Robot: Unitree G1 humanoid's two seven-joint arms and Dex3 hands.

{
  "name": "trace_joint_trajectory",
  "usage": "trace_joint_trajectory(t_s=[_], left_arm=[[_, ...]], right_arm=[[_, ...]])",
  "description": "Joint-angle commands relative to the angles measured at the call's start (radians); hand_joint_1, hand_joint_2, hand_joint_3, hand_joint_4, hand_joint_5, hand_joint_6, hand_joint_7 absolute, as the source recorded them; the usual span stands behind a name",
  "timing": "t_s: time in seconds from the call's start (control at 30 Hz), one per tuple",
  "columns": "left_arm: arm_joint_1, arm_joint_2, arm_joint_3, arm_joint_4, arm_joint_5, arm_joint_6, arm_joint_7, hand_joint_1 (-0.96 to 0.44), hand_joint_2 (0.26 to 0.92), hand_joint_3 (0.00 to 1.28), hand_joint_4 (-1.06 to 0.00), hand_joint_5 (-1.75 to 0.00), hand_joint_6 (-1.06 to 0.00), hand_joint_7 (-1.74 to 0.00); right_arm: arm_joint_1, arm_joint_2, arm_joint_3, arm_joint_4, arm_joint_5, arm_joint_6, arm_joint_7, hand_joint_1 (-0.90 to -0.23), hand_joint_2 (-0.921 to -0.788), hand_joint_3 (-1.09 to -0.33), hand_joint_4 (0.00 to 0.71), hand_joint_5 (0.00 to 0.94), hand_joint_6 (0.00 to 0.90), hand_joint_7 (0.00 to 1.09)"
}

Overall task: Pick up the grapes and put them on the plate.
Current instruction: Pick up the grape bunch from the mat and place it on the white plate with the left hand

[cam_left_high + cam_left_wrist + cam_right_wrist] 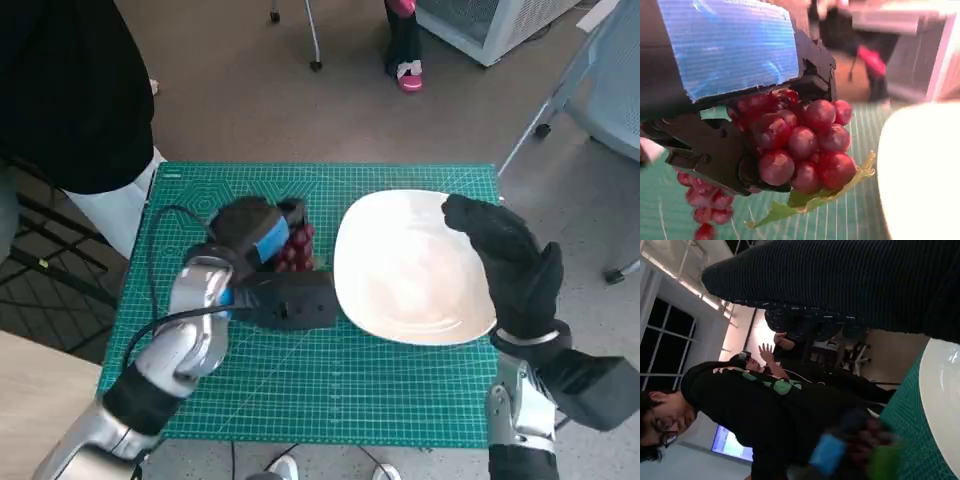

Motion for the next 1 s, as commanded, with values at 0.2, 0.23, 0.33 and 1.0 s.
trace_joint_trajectory(t_s=[0.2, 0.23, 0.33, 1.0], left_arm=[[0.028, 0.01, 0.022, -0.088, 0.069, 0.014, -0.035, 0.0, 0.921, 0.08, -0.72, -1.17, -0.57, -1.18], [0.029, 0.01, 0.023, -0.088, 0.072, 0.013, -0.035, 0.0, 0.921, 0.08, -0.72, -1.17, -0.58, -1.17], [0.03, 0.007, 0.024, -0.085, 0.08, 0.008, -0.037, 0.0, 0.92, 0.08, -0.71, -1.18, -0.59, -1.16], [-0.056, -0.042, 0.012, -0.002, 0.086, -0.019, -0.085, 0.0, 0.921, 0.13, -0.65, -1.26, -0.53, -1.2]], right_arm=[[-0.002, 0.007, 0.002, 0.025, -0.005, 0.007, -0.006, -0.611, -0.921, -0.815, 0.341, 0.001, -0.001, 0.43], [-0.003, 0.007, 0.002, 0.026, -0.005, 0.007, -0.006, -0.611, -0.921, -0.815, 0.341, 0.001, -0.001, 0.43], [-0.006, 0.008, 0.003, 0.028, -0.002, 0.009, -0.004, -0.611, -0.921, -0.816, 0.34, 0.001, -0.001, 0.43], [-0.008, 0.007, -0.001, 0.036, 0.013, 0.004, 0.016, -0.604, -0.921, -0.817, 0.342, 0.001, -0.001, 0.43]])
